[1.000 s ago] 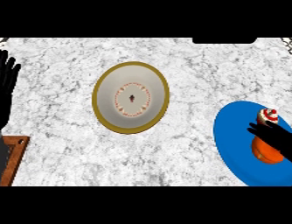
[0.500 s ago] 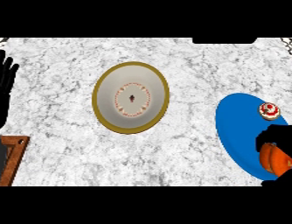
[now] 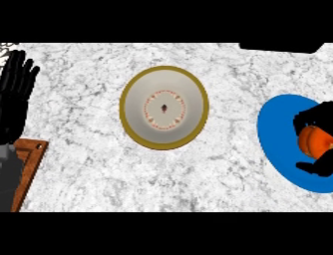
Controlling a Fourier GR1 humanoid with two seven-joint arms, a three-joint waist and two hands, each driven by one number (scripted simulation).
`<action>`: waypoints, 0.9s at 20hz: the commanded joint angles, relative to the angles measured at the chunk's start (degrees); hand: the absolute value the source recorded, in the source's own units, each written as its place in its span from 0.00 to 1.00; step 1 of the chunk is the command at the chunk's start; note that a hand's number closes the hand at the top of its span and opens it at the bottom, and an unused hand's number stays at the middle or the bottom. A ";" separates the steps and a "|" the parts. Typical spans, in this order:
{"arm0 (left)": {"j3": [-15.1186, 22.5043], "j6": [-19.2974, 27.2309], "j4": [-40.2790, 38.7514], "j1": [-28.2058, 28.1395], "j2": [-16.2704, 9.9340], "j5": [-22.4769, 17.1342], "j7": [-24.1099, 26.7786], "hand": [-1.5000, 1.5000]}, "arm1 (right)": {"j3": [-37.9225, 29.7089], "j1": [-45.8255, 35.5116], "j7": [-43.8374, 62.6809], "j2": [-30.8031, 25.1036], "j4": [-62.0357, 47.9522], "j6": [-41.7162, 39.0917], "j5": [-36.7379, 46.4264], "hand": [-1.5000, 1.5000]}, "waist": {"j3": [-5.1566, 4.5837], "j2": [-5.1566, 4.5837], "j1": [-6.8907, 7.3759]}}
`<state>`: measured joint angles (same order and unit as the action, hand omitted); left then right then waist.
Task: Pick the squash from the plate and place it in the bowl
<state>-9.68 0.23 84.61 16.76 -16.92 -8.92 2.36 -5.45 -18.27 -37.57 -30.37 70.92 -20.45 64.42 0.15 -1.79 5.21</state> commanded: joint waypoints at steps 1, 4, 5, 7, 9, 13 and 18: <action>2.48 -1.23 0.52 2.45 1.19 -0.10 -0.35 0.50 | -0.25 -11.36 -1.24 -3.17 -8.56 -0.87 1.60 1.00 | 0.27 -1.93 5.44; 2.63 -0.65 0.42 3.50 1.16 0.48 -0.53 0.50 | -1.91 -17.46 -3.87 -5.44 -15.39 0.56 1.43 1.00 | 0.32 -1.86 5.28; 3.12 0.13 0.67 3.79 2.00 0.63 -1.32 0.50 | -2.41 -19.39 -5.24 -5.97 -17.15 2.08 1.29 1.00 | 0.34 -1.53 4.69; 2.51 -0.45 -0.61 3.83 1.71 0.11 -0.85 0.50 | -4.02 -23.41 -5.06 -5.33 -20.56 4.57 0.75 1.00 | 0.27 -1.68 4.68; 2.07 -0.34 -0.38 4.30 0.80 0.39 -1.40 0.50 | -5.36 -26.60 -6.98 -6.75 -24.73 4.54 -0.07 1.00 | 0.27 -1.58 4.67; 1.81 0.36 -1.16 5.35 0.64 0.77 -2.04 0.50 | -7.40 -33.74 -14.76 -7.13 -30.80 1.43 -4.87 1.00 | 0.20 -1.11 3.47; 1.48 0.99 -2.49 4.71 1.24 1.04 -1.22 0.50 | -8.52 -40.71 -21.34 -6.81 -35.98 1.50 -9.26 1.00 | 0.09 -0.71 2.08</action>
<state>-7.74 0.64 83.14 21.40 -15.83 -8.09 0.82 -12.63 -53.72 -50.21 -37.64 39.38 -16.07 58.33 0.30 -2.74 8.10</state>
